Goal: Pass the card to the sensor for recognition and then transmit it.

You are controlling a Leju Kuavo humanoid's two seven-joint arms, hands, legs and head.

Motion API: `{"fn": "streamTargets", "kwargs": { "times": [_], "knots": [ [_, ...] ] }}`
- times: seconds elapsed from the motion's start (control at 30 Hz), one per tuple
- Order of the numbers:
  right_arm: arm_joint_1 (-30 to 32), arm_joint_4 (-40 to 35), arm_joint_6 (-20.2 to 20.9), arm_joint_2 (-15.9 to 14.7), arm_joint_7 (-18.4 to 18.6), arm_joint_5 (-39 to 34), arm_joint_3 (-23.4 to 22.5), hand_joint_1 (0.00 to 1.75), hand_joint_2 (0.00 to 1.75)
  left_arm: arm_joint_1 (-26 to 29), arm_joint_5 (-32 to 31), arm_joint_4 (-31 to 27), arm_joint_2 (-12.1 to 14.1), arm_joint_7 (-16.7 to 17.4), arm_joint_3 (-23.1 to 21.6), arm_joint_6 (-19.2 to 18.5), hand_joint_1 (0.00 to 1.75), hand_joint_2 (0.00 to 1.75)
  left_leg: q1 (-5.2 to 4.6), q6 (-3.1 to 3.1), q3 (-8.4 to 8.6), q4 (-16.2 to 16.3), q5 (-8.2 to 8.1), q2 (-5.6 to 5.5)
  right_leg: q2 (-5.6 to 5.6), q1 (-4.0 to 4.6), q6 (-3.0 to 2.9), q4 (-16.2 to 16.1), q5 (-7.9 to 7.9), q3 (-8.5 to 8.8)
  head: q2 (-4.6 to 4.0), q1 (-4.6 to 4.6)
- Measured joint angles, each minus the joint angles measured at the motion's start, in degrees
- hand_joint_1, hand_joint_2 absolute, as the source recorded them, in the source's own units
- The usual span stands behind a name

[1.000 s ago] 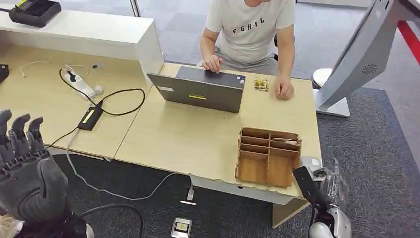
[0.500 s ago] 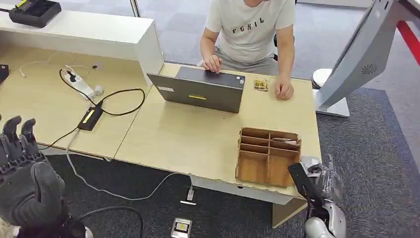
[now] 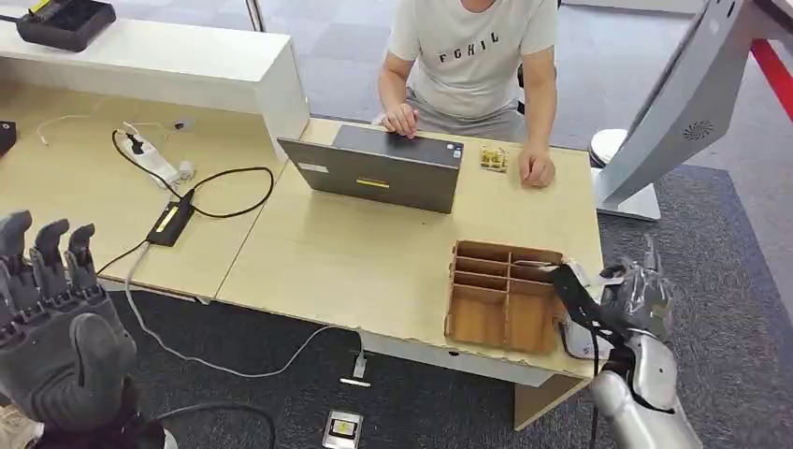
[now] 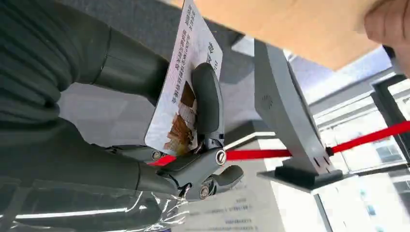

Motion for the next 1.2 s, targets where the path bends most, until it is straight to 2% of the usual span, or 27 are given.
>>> {"fn": "streamTargets", "kwargs": {
  "times": [0.1, 0.2, 0.33, 0.5, 0.63, 0.7, 0.93, 1.2],
  "knots": [
    [-2.03, -2.6, 2.05, -1.33, 1.68, 3.14, 0.02, 1.75, 1.75, 0.01, 0.46, 0.15, -0.26, 0.0, 0.52, -1.14, 0.45, 1.75, 0.0, 0.0, 0.02, 0.0, 0.0, 0.0, 0.0, 0.0, 0.0, 0.0, 0.01, 0.0, 0.0, -0.02],
    [-3.93, -4.57, 2.01, -2.27, 1.81, 3.97, 0.02, 1.75, 1.75, 0.01, 1.09, 0.31, -0.59, 0.0, 1.11, -2.12, 0.45, 1.75, 0.0, 0.0, 0.01, 0.0, 0.0, 0.0, 0.0, 0.0, 0.0, 0.0, 0.01, 0.0, 0.0, 0.0],
    [-6.25, -5.22, 1.27, -2.32, 0.52, 4.89, 0.07, 1.75, 1.75, -0.2, 1.44, 0.79, -1.27, 0.0, 1.53, -4.08, 0.45, 1.75, 0.0, 0.0, 0.0, 0.0, 0.0, -0.01, 0.0, 0.0, 0.0, 0.0, 0.01, 0.0, 0.0, -0.02],
    [-7.94, -5.18, 0.89, -1.55, 0.08, 5.46, 0.22, 1.75, 1.75, -0.56, 1.44, 1.2, -2.01, 0.0, 2.27, -4.7, 0.42, 1.75, 0.01, 0.0, -0.04, -0.01, 0.0, -0.01, -0.01, 0.0, 0.0, 0.01, 0.01, 0.0, 0.0, 0.0],
    [-10.02, -4.41, 1.0, 0.22, -0.96, 7.2, 1.07, 1.75, 1.75, -1.09, 1.79, 1.53, -2.45, 0.0, 2.58, -5.37, 0.21, 1.75, 0.0, 0.0, -0.09, -0.01, 0.0, 0.01, 0.01, 0.0, 0.0, 0.03, 0.01, -0.05, 0.0, -0.02],
    [-11.72, -3.54, 1.24, 1.38, -1.08, 8.08, 1.9, 1.75, 1.75, -1.47, 1.81, 1.68, -2.51, 0.0, 2.6, -5.44, 0.17, 1.75, 0.01, -0.01, -0.08, -0.01, 0.02, 0.0, 0.01, 0.01, 0.0, 0.03, 0.01, -0.06, 0.0, -0.02],
    [-16.96, -0.46, 1.63, 5.86, -2.28, 7.86, 4.28, 1.75, 1.75, -3.14, 1.11, 1.99, -2.62, 0.0, 2.47, -3.89, 0.16, 1.75, 0.03, -0.03, -0.09, -0.01, 0.09, 0.0, -0.02, 0.03, -0.01, 0.06, 0.02, -0.07, 0.0, -0.02],
    [-19.21, 2.76, 2.86, 8.92, -1.82, 9.54, 6.43, 1.75, 1.75, -4.35, 0.68, 1.99, -2.62, 0.0, 2.25, -2.34, 0.14, 1.75, 0.01, -0.02, -0.11, 0.0, 0.08, -0.03, -0.01, 0.01, 0.0, 0.06, 0.03, -0.08, 0.0, -0.02]
  ]
}}
